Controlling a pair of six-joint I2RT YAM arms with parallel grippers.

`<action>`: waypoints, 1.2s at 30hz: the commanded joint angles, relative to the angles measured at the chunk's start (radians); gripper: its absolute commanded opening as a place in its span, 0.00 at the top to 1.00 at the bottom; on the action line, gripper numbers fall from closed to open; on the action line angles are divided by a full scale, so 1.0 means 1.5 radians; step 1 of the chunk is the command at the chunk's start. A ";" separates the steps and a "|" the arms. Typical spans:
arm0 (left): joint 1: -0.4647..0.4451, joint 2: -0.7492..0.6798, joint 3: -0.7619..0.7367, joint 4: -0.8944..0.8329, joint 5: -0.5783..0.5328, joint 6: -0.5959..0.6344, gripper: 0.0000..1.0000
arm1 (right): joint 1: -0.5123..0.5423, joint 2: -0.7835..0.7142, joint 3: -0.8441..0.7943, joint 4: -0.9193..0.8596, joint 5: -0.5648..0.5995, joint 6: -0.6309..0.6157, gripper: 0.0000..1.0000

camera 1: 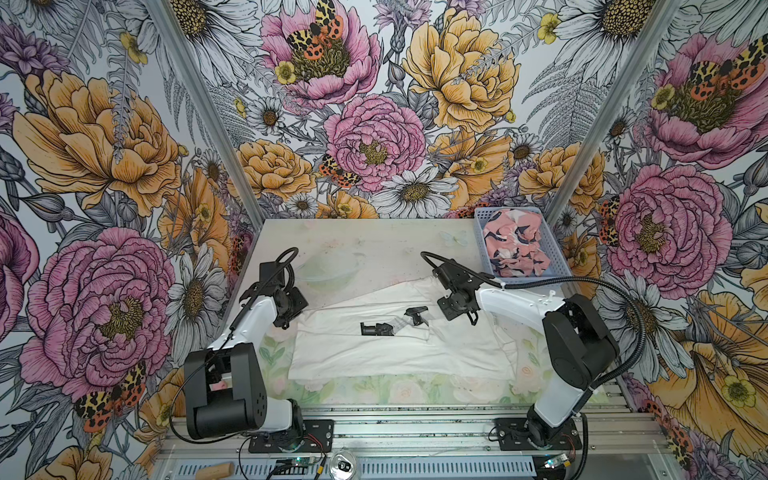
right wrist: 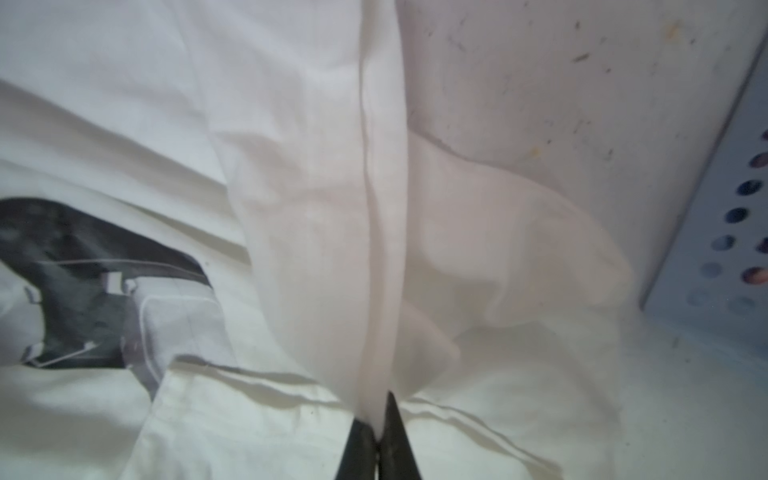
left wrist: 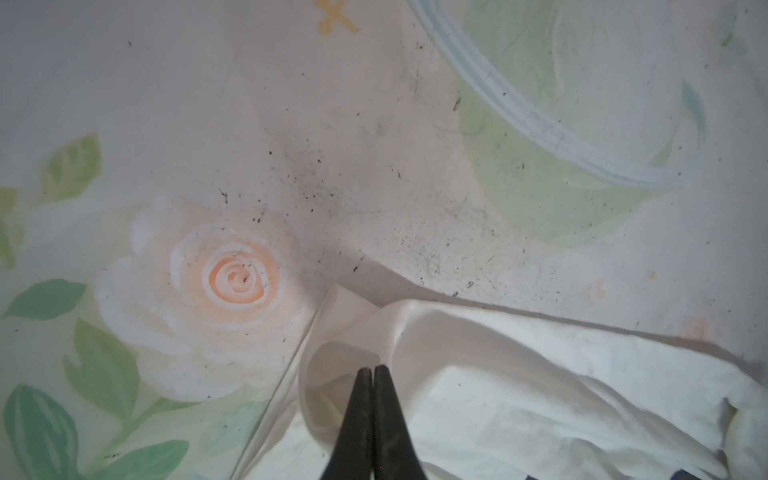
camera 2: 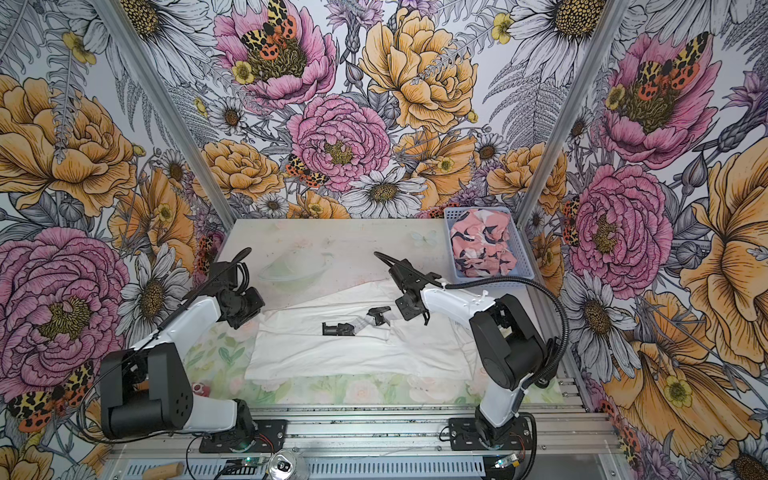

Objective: Fold and stack the mixed laundry pile

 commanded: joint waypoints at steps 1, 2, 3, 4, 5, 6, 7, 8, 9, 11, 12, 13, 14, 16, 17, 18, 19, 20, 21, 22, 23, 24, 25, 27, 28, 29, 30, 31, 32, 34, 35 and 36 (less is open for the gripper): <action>0.003 0.016 0.042 0.017 0.019 0.003 1.00 | -0.020 -0.018 0.069 -0.022 0.030 -0.021 1.00; 0.001 0.024 0.052 0.017 0.021 0.005 1.00 | -0.028 -0.009 0.087 -0.023 0.032 -0.023 1.00; 0.001 0.032 0.063 0.017 0.023 0.006 1.00 | -0.035 0.005 0.107 -0.023 0.034 -0.025 1.00; 0.000 0.039 0.073 0.017 0.024 0.006 1.00 | -0.040 0.015 0.124 -0.024 0.036 -0.029 1.00; 0.000 0.048 0.084 0.017 0.026 0.008 1.00 | -0.046 0.030 0.146 -0.023 0.039 -0.033 1.00; 0.000 0.057 0.096 0.017 0.027 0.009 1.00 | -0.050 0.043 0.165 -0.023 0.043 -0.038 1.00; -0.001 0.063 0.105 0.017 0.028 0.009 1.00 | -0.055 0.055 0.184 -0.023 0.046 -0.040 1.00; -0.001 0.070 0.117 0.018 0.029 0.008 1.00 | -0.060 0.068 0.207 -0.023 0.051 -0.044 1.00; -0.001 0.079 0.127 0.019 0.031 0.008 1.00 | -0.067 0.082 0.229 -0.023 0.054 -0.046 1.00; 0.000 0.096 0.146 0.022 0.034 0.007 1.00 | -0.080 0.105 0.267 -0.023 0.065 -0.049 1.00; 0.000 0.107 0.156 0.024 0.036 0.007 1.00 | -0.087 0.119 0.287 -0.022 0.068 -0.050 1.00; -0.001 0.116 0.163 0.028 0.037 0.005 1.00 | -0.091 0.130 0.305 -0.023 0.071 -0.050 1.00; -0.001 0.125 0.170 0.034 0.042 0.003 1.00 | -0.098 0.143 0.324 -0.023 0.071 -0.052 1.00; 0.000 0.143 0.181 0.042 0.047 0.000 1.00 | -0.107 0.165 0.358 -0.023 0.073 -0.054 1.00; -0.001 0.152 0.187 0.045 0.048 -0.001 1.00 | -0.110 0.176 0.376 -0.023 0.075 -0.057 1.00; -0.001 0.160 0.191 0.050 0.050 -0.003 1.00 | -0.112 0.186 0.392 -0.023 0.077 -0.058 1.00; -0.001 0.165 0.194 0.054 0.051 -0.005 1.00 | -0.113 0.195 0.403 -0.023 0.079 -0.060 1.00; -0.001 0.170 0.196 0.061 0.053 -0.008 1.00 | -0.114 0.203 0.414 -0.022 0.081 -0.062 1.00; -0.001 0.174 0.200 0.065 0.055 -0.011 1.00 | -0.117 0.212 0.424 -0.022 0.083 -0.062 1.00; 0.000 0.178 0.204 0.067 0.058 -0.013 1.00 | -0.119 0.217 0.430 -0.023 0.085 -0.063 1.00; 0.000 0.182 0.208 0.067 0.059 -0.014 1.00 | -0.121 0.221 0.437 -0.023 0.089 -0.061 1.00; 0.000 0.186 0.213 0.067 0.058 -0.014 1.00 | -0.124 0.224 0.442 -0.022 0.094 -0.058 1.00; 0.001 0.189 0.218 0.068 0.058 -0.012 1.00 | -0.127 0.225 0.446 -0.021 0.098 -0.055 1.00; 0.005 0.200 0.227 0.067 0.060 -0.009 1.00 | -0.136 0.229 0.457 -0.020 0.101 -0.048 1.00; 0.006 0.206 0.229 0.068 0.061 -0.009 1.00 | -0.139 0.232 0.462 -0.020 0.102 -0.046 1.00; 0.005 0.214 0.234 0.068 0.062 -0.008 1.00 | -0.143 0.235 0.472 -0.020 0.104 -0.045 1.00; 0.005 0.221 0.237 0.068 0.064 -0.006 1.00 | -0.145 0.238 0.481 -0.020 0.107 -0.046 1.00; 0.006 0.227 0.241 0.067 0.066 -0.006 1.00 | -0.147 0.242 0.488 -0.021 0.107 -0.047 1.00; 0.006 0.235 0.244 0.068 0.064 -0.005 1.00 | -0.148 0.247 0.496 -0.022 0.110 -0.048 1.00; 0.005 0.249 0.249 0.072 0.065 -0.006 1.00 | -0.150 0.255 0.507 -0.022 0.107 -0.048 1.00; 0.005 0.257 0.251 0.073 0.066 -0.006 1.00 | -0.150 0.260 0.513 -0.021 0.108 -0.048 1.00; 0.004 0.265 0.253 0.075 0.064 -0.005 1.00 | -0.150 0.264 0.516 -0.021 0.108 -0.049 1.00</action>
